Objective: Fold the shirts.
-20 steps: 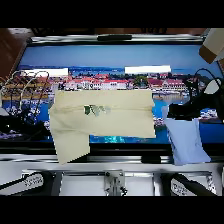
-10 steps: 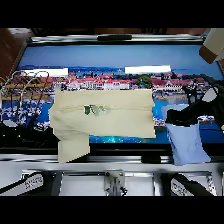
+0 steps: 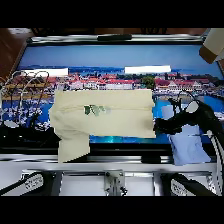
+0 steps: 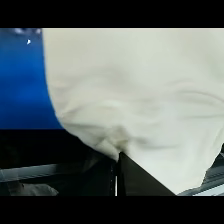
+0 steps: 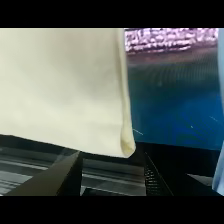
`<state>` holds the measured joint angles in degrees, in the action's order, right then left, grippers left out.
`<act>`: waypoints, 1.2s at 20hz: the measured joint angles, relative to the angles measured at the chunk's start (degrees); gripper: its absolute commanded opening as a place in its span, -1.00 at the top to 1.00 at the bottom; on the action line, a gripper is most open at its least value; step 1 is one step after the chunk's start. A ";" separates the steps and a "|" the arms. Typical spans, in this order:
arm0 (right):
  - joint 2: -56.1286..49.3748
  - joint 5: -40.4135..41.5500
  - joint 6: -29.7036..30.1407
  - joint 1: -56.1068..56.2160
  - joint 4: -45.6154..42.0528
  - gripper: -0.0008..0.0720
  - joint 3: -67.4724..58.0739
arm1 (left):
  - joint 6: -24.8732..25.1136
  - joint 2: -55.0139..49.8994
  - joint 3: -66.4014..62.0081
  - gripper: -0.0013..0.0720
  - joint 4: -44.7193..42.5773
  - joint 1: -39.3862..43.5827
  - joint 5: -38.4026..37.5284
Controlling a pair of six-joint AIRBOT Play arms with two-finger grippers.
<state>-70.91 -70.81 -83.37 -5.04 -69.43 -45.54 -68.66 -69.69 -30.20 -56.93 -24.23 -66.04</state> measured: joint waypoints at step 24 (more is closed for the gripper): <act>-9.11 15.72 0.98 7.39 -1.95 0.79 -20.02 | 4.39 -3.21 -32.06 0.88 2.45 3.32 3.82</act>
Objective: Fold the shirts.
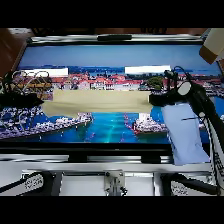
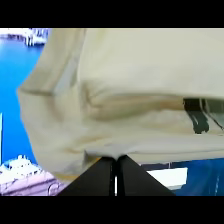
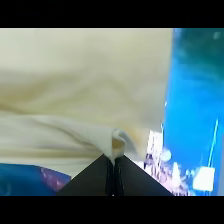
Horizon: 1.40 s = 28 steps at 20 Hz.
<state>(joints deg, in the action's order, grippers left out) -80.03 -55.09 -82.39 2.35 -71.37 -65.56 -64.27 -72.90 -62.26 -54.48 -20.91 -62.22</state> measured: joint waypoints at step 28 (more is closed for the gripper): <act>-29.14 -9.62 -4.00 -3.32 13.99 0.77 -21.66 | -9.49 -24.35 -30.45 -0.53 5.70 8.33 -5.73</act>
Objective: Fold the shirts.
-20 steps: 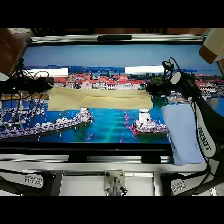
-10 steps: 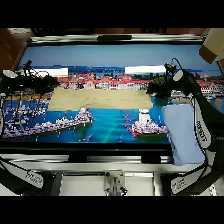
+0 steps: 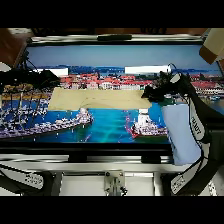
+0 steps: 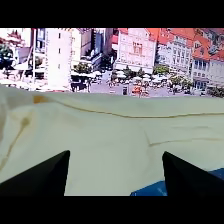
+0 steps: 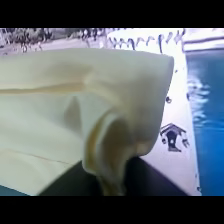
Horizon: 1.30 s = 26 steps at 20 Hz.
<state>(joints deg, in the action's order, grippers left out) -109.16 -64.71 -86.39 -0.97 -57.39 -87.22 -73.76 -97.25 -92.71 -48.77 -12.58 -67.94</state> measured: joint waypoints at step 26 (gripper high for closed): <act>45.16 -17.90 -12.00 3.41 2.80 0.79 0.07 | 3.06 -9.35 9.27 0.89 34.10 48.00 25.51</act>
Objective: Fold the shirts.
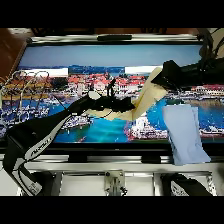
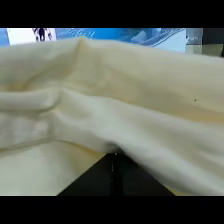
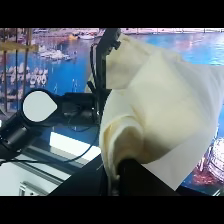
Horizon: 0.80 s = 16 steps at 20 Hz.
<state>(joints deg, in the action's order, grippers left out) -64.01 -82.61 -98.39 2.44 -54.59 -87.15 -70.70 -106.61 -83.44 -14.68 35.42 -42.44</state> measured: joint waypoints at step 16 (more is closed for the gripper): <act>-24.94 26.43 1.84 21.73 4.11 0.72 0.02 | 5.40 26.34 -0.70 0.89 -14.03 -45.81 -22.73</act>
<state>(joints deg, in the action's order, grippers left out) -88.95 -56.18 -96.55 24.16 -50.48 -87.13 -65.30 -80.27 -84.14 -28.71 -10.39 -65.17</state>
